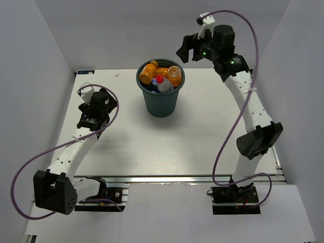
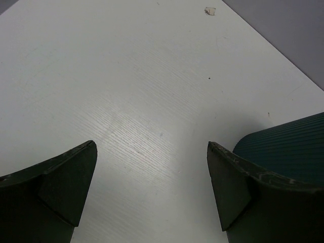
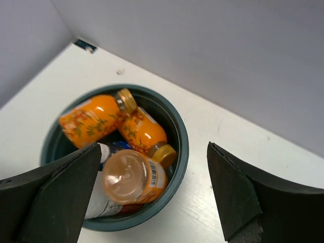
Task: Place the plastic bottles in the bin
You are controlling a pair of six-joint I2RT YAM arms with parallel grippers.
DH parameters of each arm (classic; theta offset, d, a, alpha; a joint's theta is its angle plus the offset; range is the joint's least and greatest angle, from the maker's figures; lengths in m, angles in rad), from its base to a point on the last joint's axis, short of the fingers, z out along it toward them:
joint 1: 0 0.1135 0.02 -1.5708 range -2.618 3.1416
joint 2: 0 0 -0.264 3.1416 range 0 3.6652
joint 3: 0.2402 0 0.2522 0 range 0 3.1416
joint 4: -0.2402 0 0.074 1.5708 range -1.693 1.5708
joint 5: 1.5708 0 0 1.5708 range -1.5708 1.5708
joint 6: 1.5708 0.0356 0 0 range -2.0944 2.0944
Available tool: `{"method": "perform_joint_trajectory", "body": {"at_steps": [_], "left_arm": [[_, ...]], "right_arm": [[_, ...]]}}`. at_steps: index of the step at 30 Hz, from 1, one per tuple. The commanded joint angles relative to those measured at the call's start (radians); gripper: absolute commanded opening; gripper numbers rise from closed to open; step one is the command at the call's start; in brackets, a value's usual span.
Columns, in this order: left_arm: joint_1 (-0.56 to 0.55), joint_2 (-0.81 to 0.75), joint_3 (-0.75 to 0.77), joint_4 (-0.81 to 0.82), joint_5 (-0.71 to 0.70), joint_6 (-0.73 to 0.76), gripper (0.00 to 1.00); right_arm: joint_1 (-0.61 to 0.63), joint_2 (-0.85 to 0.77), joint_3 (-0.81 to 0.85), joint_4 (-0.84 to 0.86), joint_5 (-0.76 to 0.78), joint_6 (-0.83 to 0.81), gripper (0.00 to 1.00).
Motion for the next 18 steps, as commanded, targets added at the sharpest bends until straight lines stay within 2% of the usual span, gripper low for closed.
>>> {"method": "perform_joint_trajectory", "body": {"at_steps": [1, 8, 11, 12, 16, 18], "left_arm": [[0.007, -0.037, 0.035, -0.032, 0.014, -0.012, 0.98], [0.007, -0.052, 0.047, -0.093, 0.011, -0.029, 0.98], [0.007, -0.076, 0.015, -0.090, 0.011, -0.041, 0.98], [0.007, -0.083, 0.007, -0.093, 0.008, -0.043, 0.98], [0.007, -0.106, -0.014, -0.103, 0.002, -0.075, 0.98], [0.009, -0.124, -0.040, -0.087, 0.010, -0.087, 0.98]], "right_arm": [[-0.007, -0.090, -0.017, 0.073, -0.111, 0.015, 0.89], [-0.060, -0.223, -0.214, 0.124, -0.084, 0.115, 0.89], [-0.123, -0.347, -0.472, 0.185, -0.016, 0.210, 0.89], [-0.140, -0.427, -0.627, 0.238, 0.011, 0.225, 0.89], [-0.157, -0.625, -0.973, 0.297, 0.333, 0.300, 0.89], [-0.157, -0.722, -1.090, 0.311, 0.398, 0.355, 0.89]]}}
